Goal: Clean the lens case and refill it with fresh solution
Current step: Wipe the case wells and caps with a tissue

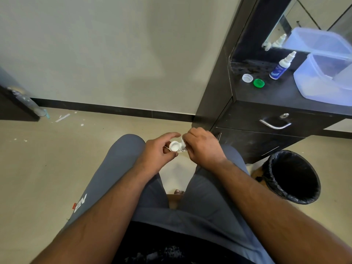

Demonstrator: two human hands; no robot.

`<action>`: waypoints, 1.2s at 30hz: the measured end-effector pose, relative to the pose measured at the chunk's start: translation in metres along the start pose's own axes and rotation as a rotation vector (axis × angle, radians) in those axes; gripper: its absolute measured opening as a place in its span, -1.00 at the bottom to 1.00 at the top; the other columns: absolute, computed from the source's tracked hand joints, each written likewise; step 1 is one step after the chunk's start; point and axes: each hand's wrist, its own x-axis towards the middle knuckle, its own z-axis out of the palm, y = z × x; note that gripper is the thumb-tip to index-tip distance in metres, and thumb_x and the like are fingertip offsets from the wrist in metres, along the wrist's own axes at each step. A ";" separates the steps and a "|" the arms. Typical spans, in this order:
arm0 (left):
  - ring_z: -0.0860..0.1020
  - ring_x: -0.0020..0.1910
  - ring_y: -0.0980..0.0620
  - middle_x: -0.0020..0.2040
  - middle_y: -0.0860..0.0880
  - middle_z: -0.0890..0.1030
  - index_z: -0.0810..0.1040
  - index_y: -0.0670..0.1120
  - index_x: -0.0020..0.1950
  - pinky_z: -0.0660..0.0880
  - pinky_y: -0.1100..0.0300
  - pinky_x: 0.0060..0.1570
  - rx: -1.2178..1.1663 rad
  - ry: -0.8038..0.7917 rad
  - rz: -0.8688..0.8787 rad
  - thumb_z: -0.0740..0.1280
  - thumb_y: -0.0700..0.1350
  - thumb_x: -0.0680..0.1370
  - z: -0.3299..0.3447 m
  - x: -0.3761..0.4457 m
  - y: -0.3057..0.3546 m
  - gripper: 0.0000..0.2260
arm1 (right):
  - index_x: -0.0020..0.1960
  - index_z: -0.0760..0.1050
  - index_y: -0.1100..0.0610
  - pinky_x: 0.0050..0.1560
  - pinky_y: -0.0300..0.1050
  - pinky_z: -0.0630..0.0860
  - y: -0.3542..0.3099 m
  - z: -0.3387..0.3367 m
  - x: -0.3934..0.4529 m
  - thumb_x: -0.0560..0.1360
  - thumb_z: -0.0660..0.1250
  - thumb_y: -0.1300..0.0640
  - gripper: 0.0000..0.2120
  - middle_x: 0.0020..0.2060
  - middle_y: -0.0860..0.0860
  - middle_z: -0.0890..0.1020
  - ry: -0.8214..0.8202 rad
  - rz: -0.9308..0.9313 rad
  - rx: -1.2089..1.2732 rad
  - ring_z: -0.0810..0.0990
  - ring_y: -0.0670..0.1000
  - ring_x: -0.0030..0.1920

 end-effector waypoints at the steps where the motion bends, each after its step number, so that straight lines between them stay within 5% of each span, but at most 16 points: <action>1: 0.60 -0.09 0.14 -0.02 0.10 0.63 0.55 0.06 0.25 0.56 0.24 -0.06 0.013 0.019 0.038 0.49 -0.17 0.44 0.001 0.001 0.000 -0.61 | -0.06 0.57 0.16 -0.23 -0.12 0.39 0.001 0.000 0.001 0.43 0.36 0.23 -0.91 -0.21 0.07 0.58 0.000 0.001 0.004 0.50 0.06 -0.23; 10: 0.65 -0.13 0.20 -0.09 0.09 0.68 0.62 -0.03 0.04 0.58 0.31 -0.10 -0.206 0.107 0.023 0.52 -0.24 0.40 0.001 0.000 0.000 -0.73 | -0.09 0.54 0.17 -0.19 -0.27 0.41 -0.004 0.004 0.000 0.51 0.30 0.25 -0.95 -0.18 -0.04 0.49 0.041 0.357 0.437 0.46 -0.03 -0.16; 14: 0.65 -0.12 0.15 -0.07 0.00 0.69 0.61 -0.12 0.07 0.61 0.26 -0.09 -0.146 0.173 0.115 0.51 -0.23 0.41 0.003 -0.001 -0.001 -0.75 | -0.13 0.56 0.16 -0.23 -0.08 0.57 -0.014 0.010 0.000 0.51 0.34 0.24 -0.94 -0.23 0.06 0.57 0.082 0.702 0.812 0.56 0.03 -0.24; 19: 0.65 -0.10 0.06 -0.03 -0.05 0.68 0.59 -0.15 0.13 0.63 0.23 -0.14 0.015 0.216 0.229 0.46 -0.09 0.46 0.004 -0.006 0.003 -0.72 | 0.02 0.60 0.23 -0.35 -0.21 0.46 -0.030 0.005 0.002 0.49 0.39 0.19 -0.85 -0.26 0.07 0.59 0.032 1.265 1.557 0.48 -0.07 -0.35; 22: 0.64 -0.09 0.05 0.00 -0.07 0.68 0.58 -0.16 0.14 0.61 0.26 -0.16 0.045 0.241 0.230 0.45 -0.10 0.48 0.004 -0.006 0.004 -0.72 | 0.11 0.56 0.27 -0.45 -0.26 0.47 -0.032 0.003 0.001 0.48 0.39 0.18 -0.76 -0.34 0.05 0.55 -0.056 1.431 1.879 0.45 -0.09 -0.40; 25: 0.64 -0.08 0.13 -0.02 -0.01 0.67 0.59 -0.13 0.13 0.60 0.29 -0.15 -0.064 0.266 0.125 0.47 -0.11 0.46 0.003 -0.005 0.004 -0.73 | 0.08 0.56 0.29 -0.43 -0.26 0.51 -0.031 0.001 0.000 0.49 0.39 0.19 -0.78 -0.37 0.06 0.57 -0.085 1.425 1.934 0.49 -0.08 -0.41; 28: 0.64 -0.09 0.19 -0.06 0.10 0.66 0.60 -0.04 0.09 0.58 0.34 -0.16 -0.232 0.282 -0.027 0.51 -0.15 0.42 0.000 -0.002 0.002 -0.73 | 0.02 0.60 0.24 -0.35 -0.22 0.50 -0.023 -0.002 -0.004 0.48 0.40 0.18 -0.84 -0.31 0.07 0.59 -0.011 1.303 1.684 0.49 -0.07 -0.37; 34: 0.68 -0.09 0.06 -0.01 -0.03 0.69 0.61 -0.10 0.16 0.63 0.16 -0.11 -0.462 0.197 -0.177 0.52 -0.25 0.40 -0.002 0.004 0.000 -0.65 | -0.06 0.62 0.14 -0.15 -0.35 0.49 0.000 -0.015 -0.008 0.46 0.41 0.24 -0.93 -0.16 -0.04 0.61 0.085 0.488 0.782 0.56 -0.09 -0.15; 36: 0.68 -0.09 0.06 0.00 -0.04 0.69 0.60 -0.12 0.18 0.63 0.15 -0.11 -0.486 0.159 -0.194 0.52 -0.26 0.40 -0.002 0.004 0.002 -0.64 | -0.03 0.64 0.17 -0.14 -0.24 0.48 0.008 -0.015 -0.005 0.46 0.41 0.25 -0.90 -0.16 -0.04 0.59 0.061 0.242 0.581 0.53 -0.06 -0.16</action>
